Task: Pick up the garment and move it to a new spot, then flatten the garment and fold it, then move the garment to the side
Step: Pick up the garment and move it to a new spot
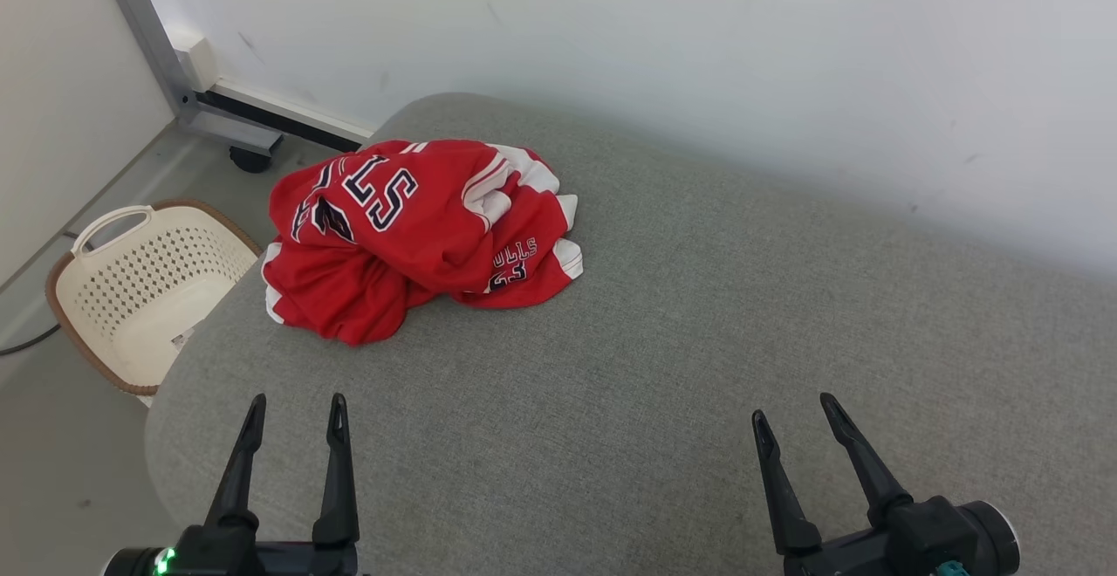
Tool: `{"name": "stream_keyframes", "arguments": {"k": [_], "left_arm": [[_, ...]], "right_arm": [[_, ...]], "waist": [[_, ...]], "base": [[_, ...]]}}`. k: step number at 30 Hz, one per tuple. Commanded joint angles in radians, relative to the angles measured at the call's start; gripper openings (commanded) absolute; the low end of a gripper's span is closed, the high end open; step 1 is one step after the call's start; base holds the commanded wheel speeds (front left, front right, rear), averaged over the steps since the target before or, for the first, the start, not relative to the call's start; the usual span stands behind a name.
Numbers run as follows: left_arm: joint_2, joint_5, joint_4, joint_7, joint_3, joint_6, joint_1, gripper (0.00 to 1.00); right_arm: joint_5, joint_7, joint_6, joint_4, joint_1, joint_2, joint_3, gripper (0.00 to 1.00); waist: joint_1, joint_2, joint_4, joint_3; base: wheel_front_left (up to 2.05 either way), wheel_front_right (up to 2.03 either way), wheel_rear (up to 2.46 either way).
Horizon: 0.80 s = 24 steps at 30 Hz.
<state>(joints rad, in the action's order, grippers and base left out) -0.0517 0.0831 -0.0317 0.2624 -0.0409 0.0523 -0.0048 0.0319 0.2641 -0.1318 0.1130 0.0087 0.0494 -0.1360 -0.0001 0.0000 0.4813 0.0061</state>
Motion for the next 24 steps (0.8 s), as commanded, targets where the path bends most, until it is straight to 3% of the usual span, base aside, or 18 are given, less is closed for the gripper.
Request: {"name": "stream_keyframes", "arguments": {"k": [1,13,19,24], "left_arm": [[0.002,0.006,0.005,0.003,-0.002,-0.006,-0.001,1.00],[0.002,0.026,-0.023,0.003,0.068,0.020,-0.204,1.00],[-0.001,0.069,-0.162,0.003,0.136,0.033,-0.384,1.00],[-0.034,0.116,-0.413,0.002,0.173,0.047,-0.598,1.00]], "right_arm": [[-0.015,0.001,0.002,0.000,0.003,0.002,0.002,1.00],[-0.010,0.001,0.002,-0.008,-0.046,0.065,-0.019,1.00],[-0.016,0.001,0.002,-0.020,-0.079,0.115,-0.020,1.00],[-0.016,0.001,0.002,-0.029,-0.114,0.158,-0.023,1.00]], "waist": [[0.0001,0.0000,0.003,0.010],[0.0001,0.0000,-0.023,0.134],[0.0001,0.0000,-0.049,0.220],[0.0001,0.0000,-0.073,0.294]], "base": [[0.00,0.00,0.00],[0.00,0.00,0.00],[0.00,0.00,0.00],[0.00,0.00,0.00]]}}
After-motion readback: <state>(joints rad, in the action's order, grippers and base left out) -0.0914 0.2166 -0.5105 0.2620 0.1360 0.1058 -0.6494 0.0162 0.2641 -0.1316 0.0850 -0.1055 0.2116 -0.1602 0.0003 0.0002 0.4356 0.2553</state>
